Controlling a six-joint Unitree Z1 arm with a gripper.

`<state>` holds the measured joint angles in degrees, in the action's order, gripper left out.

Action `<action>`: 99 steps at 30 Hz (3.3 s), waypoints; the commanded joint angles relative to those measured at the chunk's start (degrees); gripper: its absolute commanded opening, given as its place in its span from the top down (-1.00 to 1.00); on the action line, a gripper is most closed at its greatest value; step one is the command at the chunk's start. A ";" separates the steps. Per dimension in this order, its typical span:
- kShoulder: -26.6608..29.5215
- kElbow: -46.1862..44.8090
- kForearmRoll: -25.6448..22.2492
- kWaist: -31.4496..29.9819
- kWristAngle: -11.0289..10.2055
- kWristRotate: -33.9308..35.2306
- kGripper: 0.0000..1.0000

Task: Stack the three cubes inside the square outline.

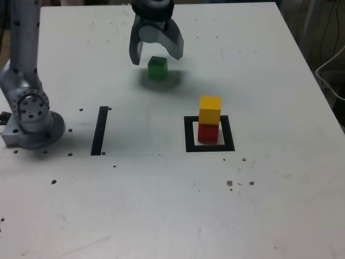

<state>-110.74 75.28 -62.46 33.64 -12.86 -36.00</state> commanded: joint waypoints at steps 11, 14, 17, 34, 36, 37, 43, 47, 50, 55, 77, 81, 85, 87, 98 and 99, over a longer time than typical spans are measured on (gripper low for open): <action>-1.09 -0.75 0.75 0.11 2.35 -2.04 -0.73; -1.32 -0.85 1.34 0.11 3.61 -3.28 -0.62; -1.46 -0.96 2.44 0.11 4.30 -4.26 -0.40; -1.54 -1.47 4.58 0.20 3.81 -4.34 0.32; -1.64 -1.56 4.52 0.20 3.89 -4.34 0.37; -1.67 -1.61 4.48 0.20 3.97 -4.34 0.41; -1.63 -1.72 4.28 0.20 4.87 -4.34 0.61; -1.46 -1.54 3.41 0.10 5.44 -4.34 0.62; -1.05 -1.39 2.47 -0.23 5.89 -4.34 0.63; 0.07 -1.36 1.60 -1.22 6.26 -4.34 0.65; 11.52 1.72 -4.48 -17.62 13.37 8.26 0.66; 11.77 2.28 -4.87 -20.16 13.16 11.94 0.66; 11.79 4.01 -5.85 -22.52 11.54 15.31 0.66; 11.64 5.53 -6.80 -23.78 10.62 16.84 0.66; 8.09 17.11 -17.25 -30.35 8.16 23.25 0.66; 7.79 17.97 -18.00 -30.94 8.03 23.78 0.67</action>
<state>-102.36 91.89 -79.38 3.58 -4.59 -13.00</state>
